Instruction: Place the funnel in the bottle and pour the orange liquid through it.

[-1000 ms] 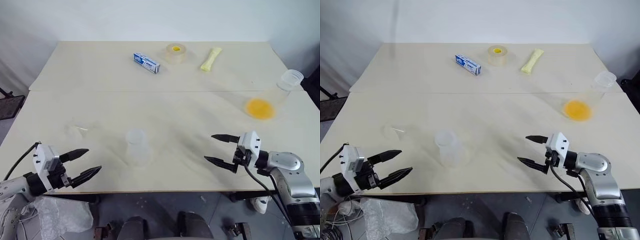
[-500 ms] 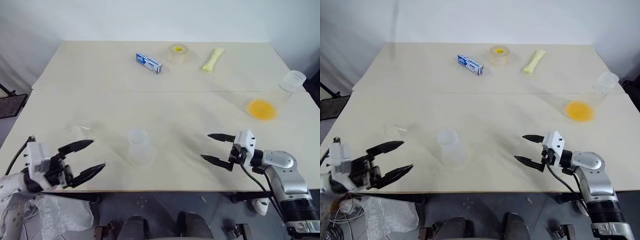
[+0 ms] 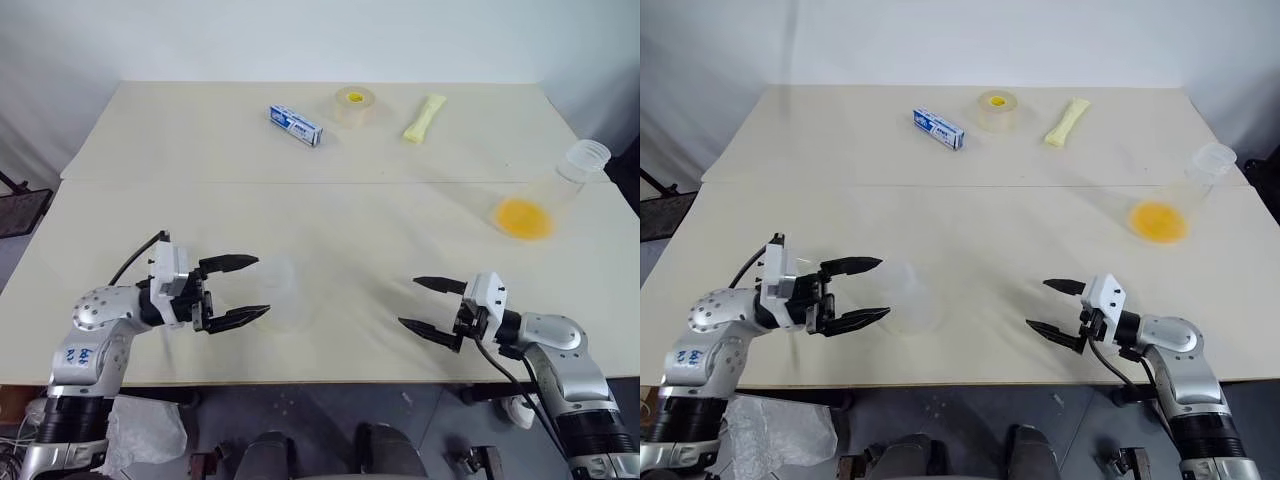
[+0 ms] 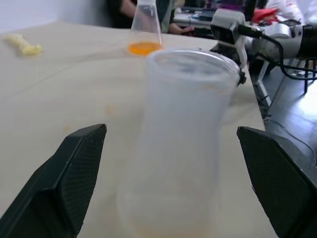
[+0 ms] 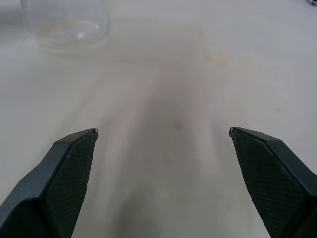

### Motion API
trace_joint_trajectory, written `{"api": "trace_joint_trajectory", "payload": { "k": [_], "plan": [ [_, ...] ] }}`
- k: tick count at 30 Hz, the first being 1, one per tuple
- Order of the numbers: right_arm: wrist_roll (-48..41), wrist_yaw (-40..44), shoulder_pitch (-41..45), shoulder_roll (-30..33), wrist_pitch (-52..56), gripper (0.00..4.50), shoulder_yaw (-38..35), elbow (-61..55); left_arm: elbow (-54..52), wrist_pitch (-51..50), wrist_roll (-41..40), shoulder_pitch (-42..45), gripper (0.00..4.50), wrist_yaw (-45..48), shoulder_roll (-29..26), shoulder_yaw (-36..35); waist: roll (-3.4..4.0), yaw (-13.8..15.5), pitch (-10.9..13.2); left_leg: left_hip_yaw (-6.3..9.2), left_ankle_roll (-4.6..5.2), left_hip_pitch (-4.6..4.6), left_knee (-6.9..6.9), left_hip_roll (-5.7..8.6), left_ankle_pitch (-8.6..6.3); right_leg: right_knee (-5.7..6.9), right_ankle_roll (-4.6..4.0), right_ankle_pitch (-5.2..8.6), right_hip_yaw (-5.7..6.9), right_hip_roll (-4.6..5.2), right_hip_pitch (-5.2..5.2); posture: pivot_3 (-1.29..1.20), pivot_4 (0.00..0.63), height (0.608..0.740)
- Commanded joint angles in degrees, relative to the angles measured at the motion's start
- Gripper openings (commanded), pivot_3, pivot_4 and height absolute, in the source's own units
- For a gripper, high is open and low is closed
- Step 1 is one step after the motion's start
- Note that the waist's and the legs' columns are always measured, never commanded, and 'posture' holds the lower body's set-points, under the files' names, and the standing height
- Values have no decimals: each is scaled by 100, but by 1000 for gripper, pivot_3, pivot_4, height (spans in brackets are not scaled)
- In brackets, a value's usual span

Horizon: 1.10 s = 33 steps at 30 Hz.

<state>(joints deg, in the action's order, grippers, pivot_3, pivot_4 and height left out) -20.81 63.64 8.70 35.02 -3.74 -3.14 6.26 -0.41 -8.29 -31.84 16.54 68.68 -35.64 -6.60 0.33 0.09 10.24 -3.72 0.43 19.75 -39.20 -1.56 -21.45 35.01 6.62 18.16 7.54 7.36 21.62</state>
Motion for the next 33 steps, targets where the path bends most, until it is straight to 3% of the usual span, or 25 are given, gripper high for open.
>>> {"api": "trace_joint_trajectory", "payload": {
  "k": [1,5,12,16,24,33],
  "plan": [
    [-75,-81,-73,32,-123,4455,-192,-265,185,184,105,282,4500,132,111,134,0,-1,0,0,0,-1,0,0,0,3,0,0,0,0,0,0,150,740],
    [-71,-157,-173,38,-173,4455,-238,-313,319,220,303,512,4500,229,187,413,0,1,0,-1,0,0,-1,1,0,2,1,0,0,0,0,0,150,740],
    [-69,-284,-311,26,-211,4500,-317,-406,391,118,105,689,2485,381,341,390,0,19,0,0,0,2,-4,0,0,2,1,-1,-1,-1,0,0,150,740],
    [-86,-354,-350,20,-210,4500,-350,-461,424,28,-21,1020,2478,385,540,381,-1,33,0,1,0,3,-7,1,0,3,2,-1,0,0,0,0,150,740],
    [-124,-488,-285,31,-249,4500,-467,-475,1581,159,703,2440,2474,-211,1174,738,-2,153,1,-1,1,49,-66,24,0,7,16,-9,12,-10,6,0,150,740],
    [-468,-709,-49,70,88,4500,-799,-709,4122,1202,1735,3963,2474,-893,2332,1065,-9,143,5,7,9,65,-74,45,1,2,29,-15,19,-4,7,0,150,740]
  ]
}}
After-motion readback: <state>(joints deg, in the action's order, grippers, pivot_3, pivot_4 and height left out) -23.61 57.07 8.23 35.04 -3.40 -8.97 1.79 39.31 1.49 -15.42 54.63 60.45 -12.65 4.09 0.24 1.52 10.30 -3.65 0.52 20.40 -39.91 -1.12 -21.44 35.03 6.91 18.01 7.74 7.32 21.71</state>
